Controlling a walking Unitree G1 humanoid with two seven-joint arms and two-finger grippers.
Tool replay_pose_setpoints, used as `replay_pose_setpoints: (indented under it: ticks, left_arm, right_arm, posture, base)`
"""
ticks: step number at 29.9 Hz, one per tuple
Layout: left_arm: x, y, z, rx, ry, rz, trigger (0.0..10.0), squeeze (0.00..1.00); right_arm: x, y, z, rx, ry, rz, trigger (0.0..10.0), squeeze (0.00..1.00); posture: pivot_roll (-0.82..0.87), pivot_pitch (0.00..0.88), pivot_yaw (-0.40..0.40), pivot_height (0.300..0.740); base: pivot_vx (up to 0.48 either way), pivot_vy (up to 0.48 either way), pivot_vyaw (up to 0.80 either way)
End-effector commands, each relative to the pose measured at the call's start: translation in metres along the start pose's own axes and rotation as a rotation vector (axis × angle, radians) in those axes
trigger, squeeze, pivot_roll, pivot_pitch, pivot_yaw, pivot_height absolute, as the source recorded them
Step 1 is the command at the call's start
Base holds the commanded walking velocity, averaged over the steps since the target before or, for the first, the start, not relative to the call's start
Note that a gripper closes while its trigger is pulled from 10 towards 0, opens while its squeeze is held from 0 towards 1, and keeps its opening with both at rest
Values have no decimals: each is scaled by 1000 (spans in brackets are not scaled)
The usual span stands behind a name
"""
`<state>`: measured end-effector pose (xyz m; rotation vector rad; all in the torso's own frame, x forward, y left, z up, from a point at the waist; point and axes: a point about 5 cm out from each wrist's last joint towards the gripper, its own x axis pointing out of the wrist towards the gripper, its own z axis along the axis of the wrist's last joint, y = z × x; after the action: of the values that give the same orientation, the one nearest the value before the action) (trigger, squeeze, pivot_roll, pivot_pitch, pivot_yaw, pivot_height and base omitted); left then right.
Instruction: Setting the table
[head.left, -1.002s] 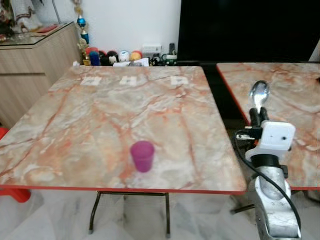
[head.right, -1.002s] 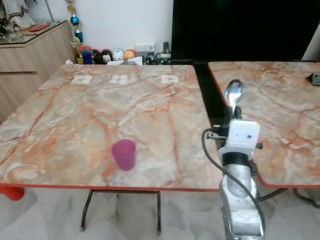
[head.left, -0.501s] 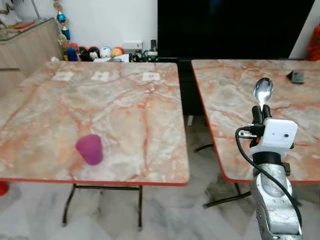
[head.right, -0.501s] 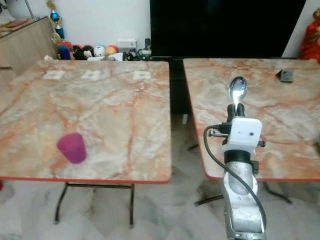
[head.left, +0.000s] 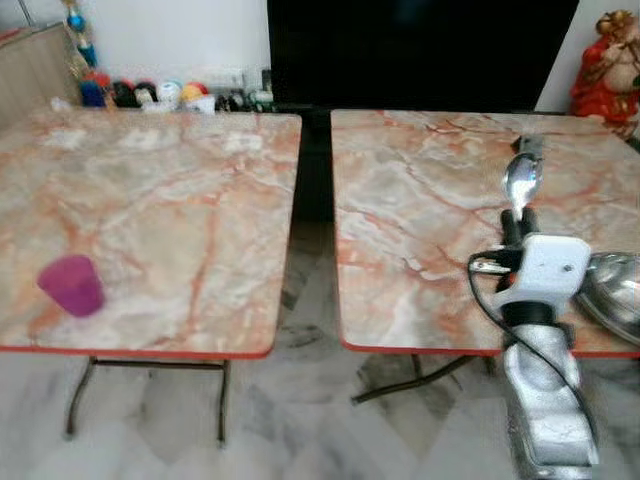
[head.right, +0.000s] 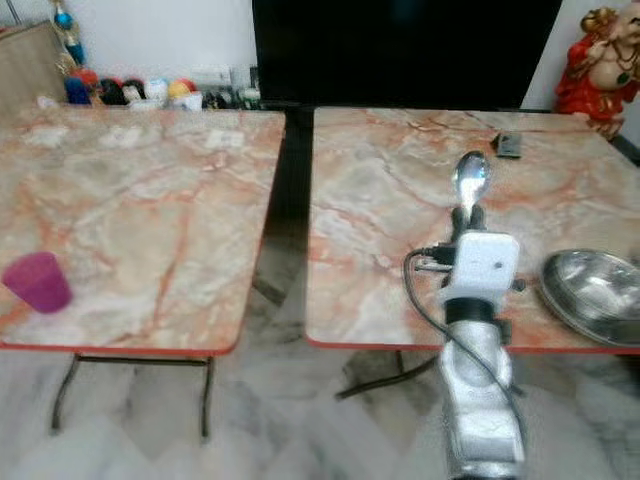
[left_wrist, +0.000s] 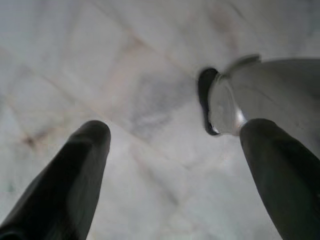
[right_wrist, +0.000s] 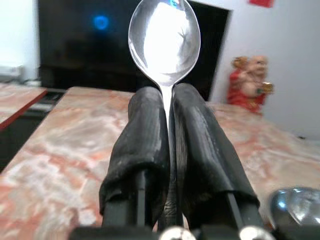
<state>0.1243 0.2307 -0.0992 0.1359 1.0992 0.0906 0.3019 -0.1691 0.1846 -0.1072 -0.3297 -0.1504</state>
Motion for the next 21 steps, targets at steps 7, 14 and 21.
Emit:
replay_pose_setpoints:
  ticks: [7, 14, 21]
  left_arm:
    - [0, -2, -2, 9, 9, -10, 10000, 0]
    - [0, -1, -2, 12, 9, -9, 10000, 0]
    - [0, 0, -2, 17, 10, -5, 10000, 0]
  right_arm:
    - [2, -10, 2, -18, -7, -33, 10000, 0]
    - [1, -11, -1, -24, 1, -35, 10000, 0]
    - [1, -13, -1, -27, 2, -42, 10000, 0]
  posture:
    - [-21, 71, -8, 740]
    - [-22, 76, -5, 740]
    - [-22, 77, -2, 740]
  base:
    - [0, -427, 0]
    - [0, -425, 0]
    - [0, -425, 0]
